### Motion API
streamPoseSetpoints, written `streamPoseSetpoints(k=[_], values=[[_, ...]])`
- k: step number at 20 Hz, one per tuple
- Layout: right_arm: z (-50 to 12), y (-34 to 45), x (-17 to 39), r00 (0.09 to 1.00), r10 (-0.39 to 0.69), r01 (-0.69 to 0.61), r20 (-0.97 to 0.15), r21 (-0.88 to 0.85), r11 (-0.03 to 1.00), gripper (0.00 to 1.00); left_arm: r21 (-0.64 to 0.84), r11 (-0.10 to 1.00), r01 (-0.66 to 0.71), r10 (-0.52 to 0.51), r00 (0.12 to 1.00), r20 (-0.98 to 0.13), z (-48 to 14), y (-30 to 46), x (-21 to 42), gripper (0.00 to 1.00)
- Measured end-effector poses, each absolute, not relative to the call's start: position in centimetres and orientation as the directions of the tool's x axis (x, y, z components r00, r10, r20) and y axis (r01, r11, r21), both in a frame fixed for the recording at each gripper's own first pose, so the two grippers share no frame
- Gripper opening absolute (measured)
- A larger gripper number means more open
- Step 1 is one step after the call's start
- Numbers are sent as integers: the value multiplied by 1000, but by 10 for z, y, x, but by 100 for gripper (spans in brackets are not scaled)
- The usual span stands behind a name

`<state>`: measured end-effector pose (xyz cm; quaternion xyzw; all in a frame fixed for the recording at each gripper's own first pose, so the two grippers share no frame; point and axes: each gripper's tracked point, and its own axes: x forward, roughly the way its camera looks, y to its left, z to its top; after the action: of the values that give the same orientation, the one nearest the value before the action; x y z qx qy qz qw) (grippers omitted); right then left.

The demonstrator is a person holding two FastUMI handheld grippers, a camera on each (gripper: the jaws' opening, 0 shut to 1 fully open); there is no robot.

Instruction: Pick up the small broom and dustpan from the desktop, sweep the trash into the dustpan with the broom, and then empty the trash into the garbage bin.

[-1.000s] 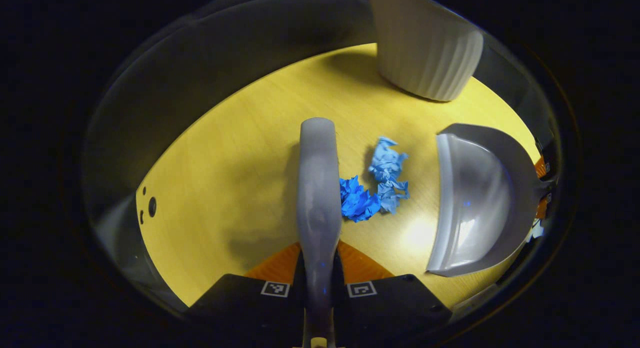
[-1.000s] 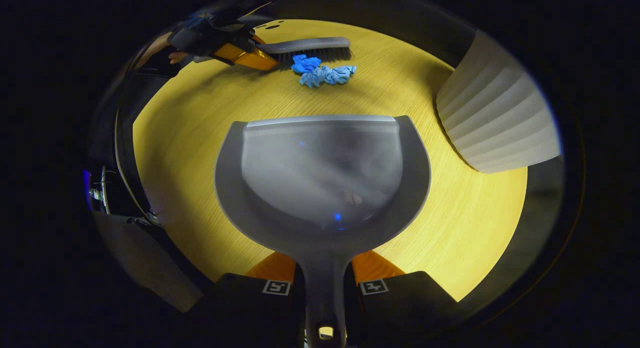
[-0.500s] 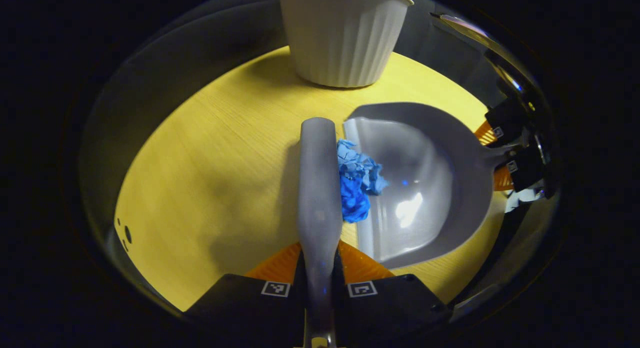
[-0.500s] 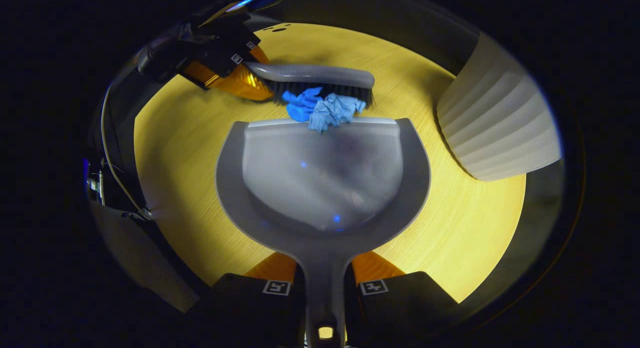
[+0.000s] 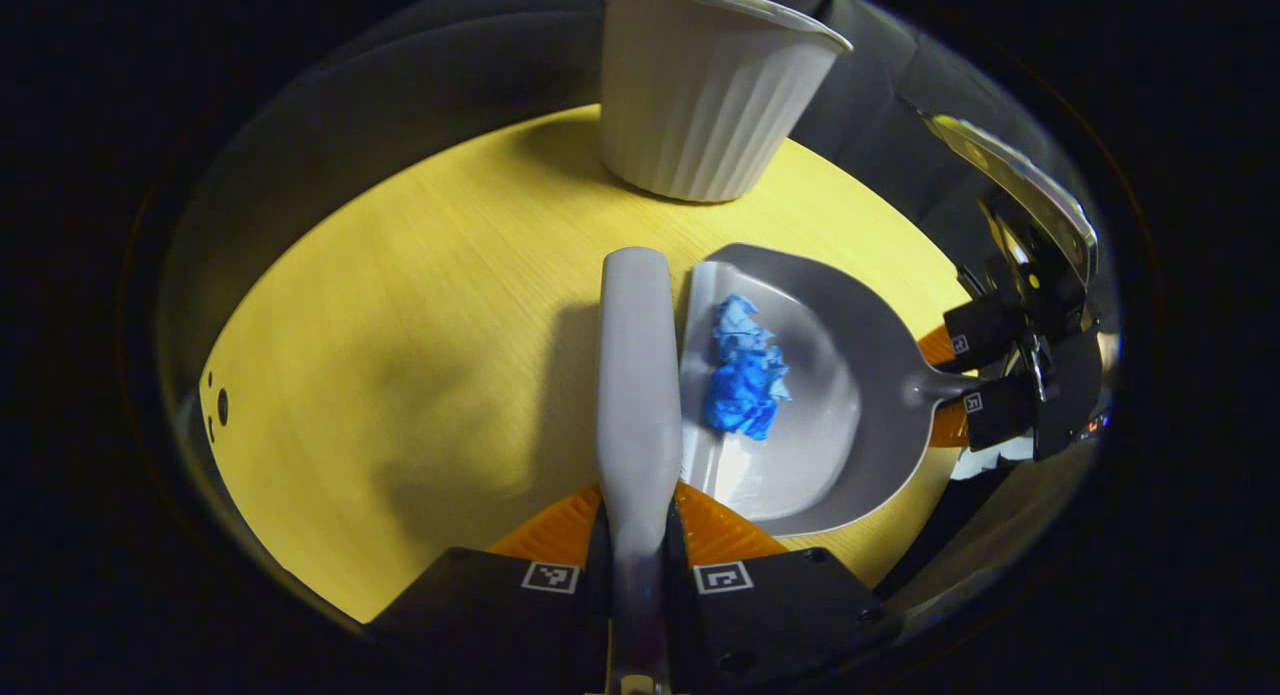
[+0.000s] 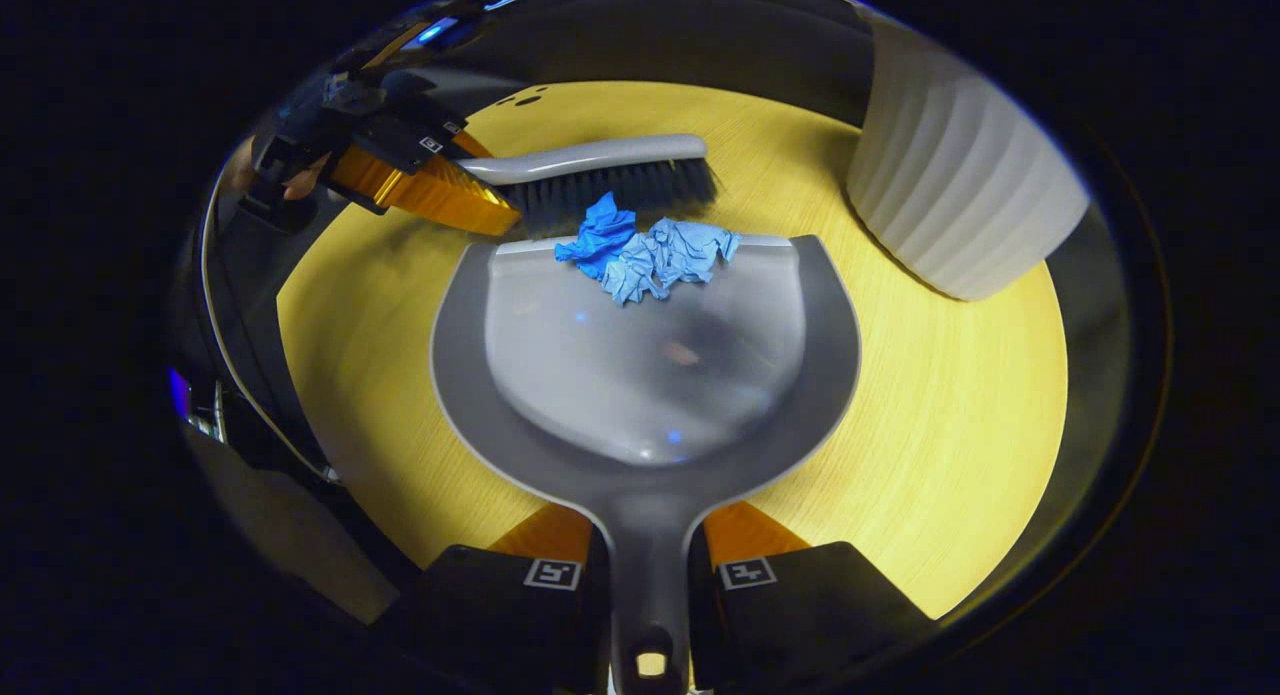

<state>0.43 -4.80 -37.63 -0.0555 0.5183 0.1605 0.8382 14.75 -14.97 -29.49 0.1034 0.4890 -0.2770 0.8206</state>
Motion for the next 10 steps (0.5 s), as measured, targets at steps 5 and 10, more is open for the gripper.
streamPoseSetpoints(k=[5, 10], values=[[-379, -38, -1, 440, 165, -256, -883, 53, 965, 35, -79, 881, 466, -311, 444, -841, -294, -114, 156, 27], [-372, -26, -5, 454, 104, -161, -885, 33, 986, 35, -72, 922, 381, -258, 464, -848, -304, -65, 141, 27]])
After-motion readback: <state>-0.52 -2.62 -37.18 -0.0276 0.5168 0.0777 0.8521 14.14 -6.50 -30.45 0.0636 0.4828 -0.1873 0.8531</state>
